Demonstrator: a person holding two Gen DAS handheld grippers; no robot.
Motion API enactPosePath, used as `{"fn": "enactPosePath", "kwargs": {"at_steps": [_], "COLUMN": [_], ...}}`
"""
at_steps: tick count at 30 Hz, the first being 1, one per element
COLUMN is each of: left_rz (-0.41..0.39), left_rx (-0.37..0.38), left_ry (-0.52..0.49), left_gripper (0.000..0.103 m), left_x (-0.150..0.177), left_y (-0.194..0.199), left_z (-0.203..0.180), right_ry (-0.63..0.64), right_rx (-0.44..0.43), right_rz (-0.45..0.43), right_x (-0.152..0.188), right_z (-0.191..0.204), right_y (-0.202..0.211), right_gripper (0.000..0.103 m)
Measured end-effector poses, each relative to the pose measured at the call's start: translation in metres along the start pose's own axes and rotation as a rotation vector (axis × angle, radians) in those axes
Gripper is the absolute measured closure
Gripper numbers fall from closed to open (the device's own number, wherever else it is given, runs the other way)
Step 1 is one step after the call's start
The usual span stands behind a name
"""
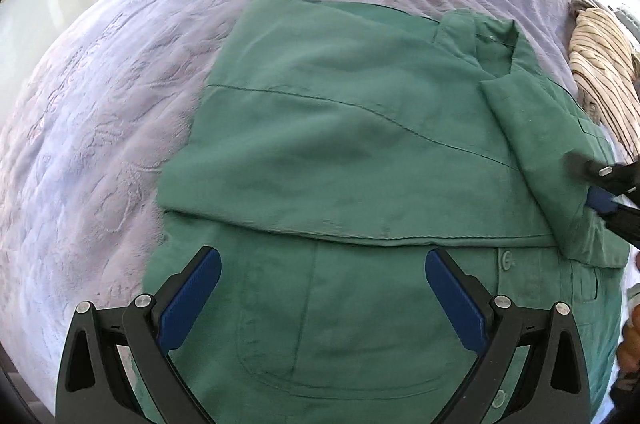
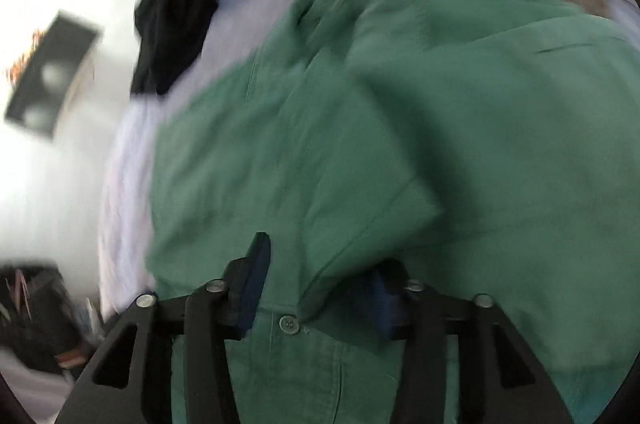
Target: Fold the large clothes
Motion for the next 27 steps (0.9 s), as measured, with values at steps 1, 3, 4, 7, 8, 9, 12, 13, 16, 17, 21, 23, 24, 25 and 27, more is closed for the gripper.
{"fn": "enactPosePath", "kwargs": {"at_steps": [1, 3, 4, 7, 8, 9, 12, 13, 16, 17, 21, 23, 24, 25, 27], "left_rz": [0.001, -0.006, -0.007, -0.009, -0.008, -0.008, -0.001, 0.002, 0.017, 0.021, 0.009, 0.008, 0.01, 0.005, -0.013], "left_rx": [0.005, 0.014, 0.018, 0.038, 0.043, 0.046, 0.073, 0.094, 0.169, 0.183, 0.196, 0.216, 0.23, 0.239, 0.246], "left_ry": [0.004, 0.011, 0.013, 0.024, 0.03, 0.034, 0.043, 0.039, 0.01, -0.004, -0.075, -0.136, -0.189, -0.237, -0.322], "left_gripper": [0.001, 0.001, 0.001, 0.001, 0.001, 0.001, 0.0, 0.001, 0.001, 0.001, 0.001, 0.001, 0.001, 0.001, 0.001], "left_x": [0.0, -0.002, -0.003, -0.005, -0.007, -0.008, -0.013, -0.016, -0.025, -0.029, -0.046, -0.058, -0.067, -0.075, -0.089], "left_y": [0.0, 0.002, 0.003, 0.005, 0.005, 0.005, 0.005, 0.005, 0.004, 0.002, 0.003, 0.005, 0.008, 0.011, 0.017], "left_z": [0.002, 0.004, 0.005, 0.007, 0.009, 0.009, 0.01, 0.007, -0.01, -0.019, -0.055, -0.081, -0.1, -0.117, -0.147], "right_ry": [-0.023, -0.045, -0.034, 0.054, 0.081, 0.096, 0.105, 0.091, 0.011, -0.02, -0.216, -0.342, -0.397, -0.458, -0.57], "right_rx": [-0.009, -0.022, -0.038, -0.156, -0.186, -0.201, -0.21, -0.203, -0.167, -0.148, -0.084, -0.097, -0.118, -0.153, -0.245], "right_rz": [-0.027, -0.051, -0.044, 0.017, 0.047, 0.063, 0.086, 0.084, 0.062, 0.053, 0.013, -0.03, -0.055, -0.086, -0.151], "right_x": [0.0, -0.001, -0.005, -0.01, -0.007, -0.003, 0.009, 0.013, 0.027, 0.031, 0.062, 0.078, 0.084, 0.089, 0.098], "right_z": [-0.003, -0.005, 0.001, 0.037, 0.049, 0.058, 0.069, 0.064, 0.028, 0.012, -0.067, -0.105, -0.118, -0.132, -0.154], "right_y": [0.007, 0.015, 0.013, -0.003, -0.011, -0.015, -0.018, -0.014, 0.009, 0.017, 0.057, 0.072, 0.077, 0.08, 0.083], "right_gripper": [0.051, 0.052, 0.053, 0.051, 0.051, 0.051, 0.051, 0.05, 0.048, 0.048, 0.047, 0.047, 0.047, 0.047, 0.047]}}
Point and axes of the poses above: each gripper's, at about its wrist camera, not at the fingertips, and y roughly against the way its jaws point, z to its left, x to its underside, the point moved 3 cm from there along -y, roughly the way its jaws point, and after that the axes turned 10 degrees about z, right-handed, at the moved point
